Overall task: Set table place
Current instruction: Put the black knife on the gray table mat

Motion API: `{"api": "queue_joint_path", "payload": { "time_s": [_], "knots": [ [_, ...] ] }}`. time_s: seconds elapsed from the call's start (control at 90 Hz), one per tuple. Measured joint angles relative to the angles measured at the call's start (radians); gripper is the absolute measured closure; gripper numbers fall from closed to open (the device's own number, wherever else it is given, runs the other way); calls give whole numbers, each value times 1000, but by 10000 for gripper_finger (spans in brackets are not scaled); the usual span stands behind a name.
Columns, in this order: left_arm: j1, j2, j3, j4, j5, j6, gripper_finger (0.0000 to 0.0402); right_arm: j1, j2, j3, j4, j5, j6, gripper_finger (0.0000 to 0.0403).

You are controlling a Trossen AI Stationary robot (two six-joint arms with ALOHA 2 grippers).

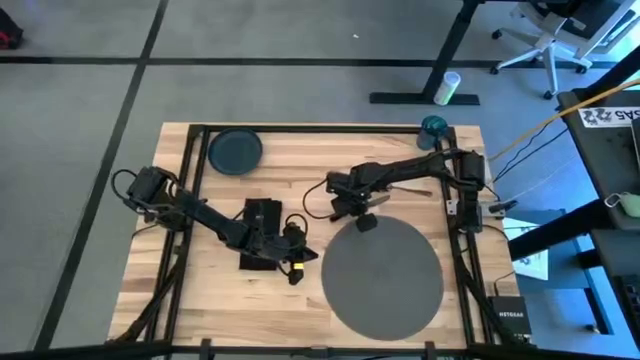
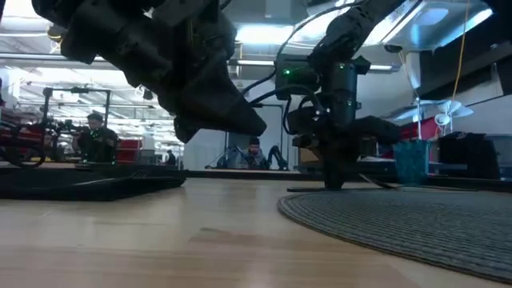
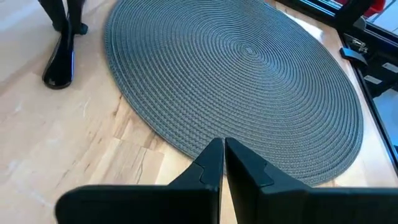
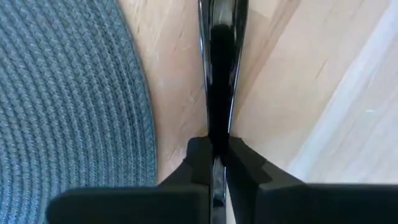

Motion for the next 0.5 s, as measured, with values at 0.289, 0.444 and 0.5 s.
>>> {"api": "queue_joint_path", "payload": {
  "time_s": [0.289, 0.444, 0.5],
  "knots": [
    [-2, 0, 0, 1, -1, 9, 402, 56, -3, 161, -152, 82, 0, 399],
    [-12, 0, 0, 1, -5, 16, 402, 81, -5, 206, -224, 77, -1, 400],
    [-19, 0, 0, 0, -13, 26, 402, 81, -6, 202, -233, 99, -2, 401]
  ]
}}
